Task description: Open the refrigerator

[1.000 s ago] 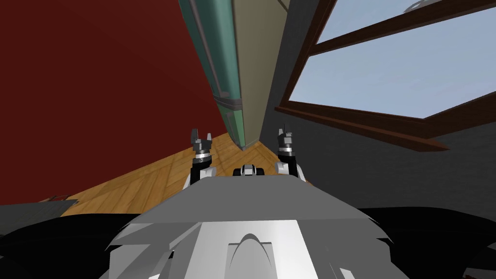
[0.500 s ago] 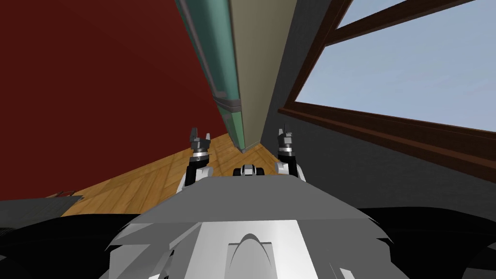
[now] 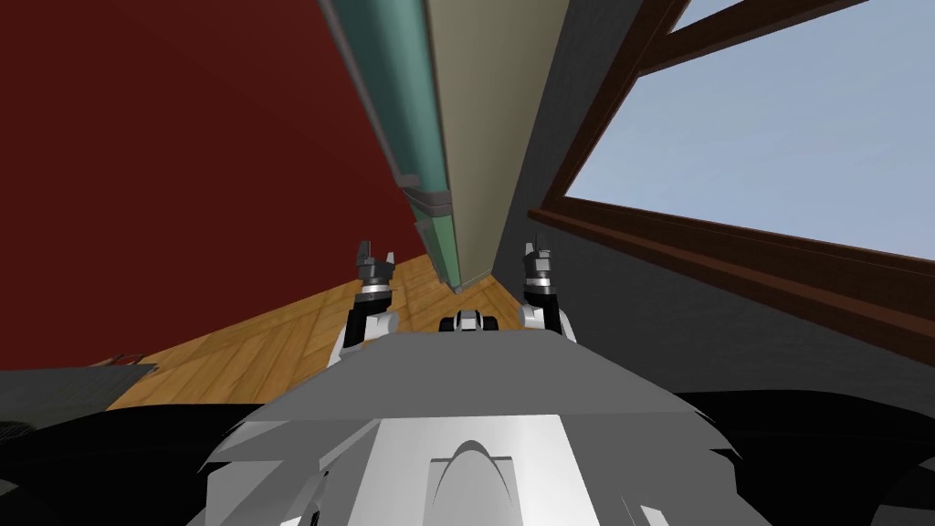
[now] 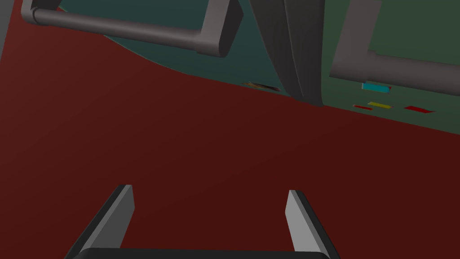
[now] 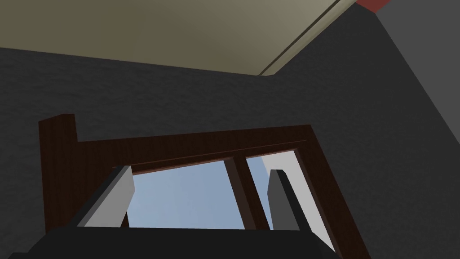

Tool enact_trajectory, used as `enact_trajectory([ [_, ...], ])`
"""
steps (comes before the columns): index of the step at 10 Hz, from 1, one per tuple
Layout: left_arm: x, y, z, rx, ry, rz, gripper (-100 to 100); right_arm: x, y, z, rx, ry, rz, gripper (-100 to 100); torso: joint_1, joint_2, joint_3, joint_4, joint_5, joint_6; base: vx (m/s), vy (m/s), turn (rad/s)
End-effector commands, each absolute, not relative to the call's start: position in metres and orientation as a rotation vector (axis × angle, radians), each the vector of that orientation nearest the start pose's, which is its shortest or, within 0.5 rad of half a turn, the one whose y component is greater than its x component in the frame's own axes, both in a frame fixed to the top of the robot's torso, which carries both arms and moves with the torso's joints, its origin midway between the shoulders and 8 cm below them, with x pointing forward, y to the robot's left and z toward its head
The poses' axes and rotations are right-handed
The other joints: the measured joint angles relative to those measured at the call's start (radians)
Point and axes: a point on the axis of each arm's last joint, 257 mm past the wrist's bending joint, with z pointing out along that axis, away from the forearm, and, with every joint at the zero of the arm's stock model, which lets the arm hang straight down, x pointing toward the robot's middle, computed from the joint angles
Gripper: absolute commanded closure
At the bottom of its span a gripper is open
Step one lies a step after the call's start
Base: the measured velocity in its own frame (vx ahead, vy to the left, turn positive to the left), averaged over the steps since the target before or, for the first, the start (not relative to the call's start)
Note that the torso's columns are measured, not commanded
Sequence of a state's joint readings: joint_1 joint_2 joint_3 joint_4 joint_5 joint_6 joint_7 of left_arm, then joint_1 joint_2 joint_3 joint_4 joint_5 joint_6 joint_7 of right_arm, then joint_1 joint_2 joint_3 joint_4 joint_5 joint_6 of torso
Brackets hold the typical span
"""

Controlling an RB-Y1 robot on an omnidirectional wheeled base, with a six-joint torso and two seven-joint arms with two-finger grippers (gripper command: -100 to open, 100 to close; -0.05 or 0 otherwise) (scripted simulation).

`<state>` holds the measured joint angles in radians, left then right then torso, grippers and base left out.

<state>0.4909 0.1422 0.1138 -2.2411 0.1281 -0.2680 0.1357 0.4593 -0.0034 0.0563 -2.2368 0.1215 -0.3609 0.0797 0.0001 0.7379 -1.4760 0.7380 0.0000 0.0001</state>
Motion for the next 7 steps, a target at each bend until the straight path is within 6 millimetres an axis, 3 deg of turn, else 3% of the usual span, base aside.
enact_trajectory([
  [1, 0.381, 0.340, -0.035, -0.944, 0.769, -1.304, -100, 0.381, -0.248, -0.011, 0.662, 0.809, 1.183, 0, 0.001, 0.001, 0.000, 0.000, 0.000, 0.000, 0.133, -0.069, 0.075],
  [7, 0.389, 0.360, -0.047, -1.045, 0.775, -1.270, -100, 0.381, -0.248, -0.011, 0.662, 0.809, 1.183, 0, 0.001, 0.000, 0.000, 0.000, 0.000, 0.000, 0.133, -0.070, 0.067],
])
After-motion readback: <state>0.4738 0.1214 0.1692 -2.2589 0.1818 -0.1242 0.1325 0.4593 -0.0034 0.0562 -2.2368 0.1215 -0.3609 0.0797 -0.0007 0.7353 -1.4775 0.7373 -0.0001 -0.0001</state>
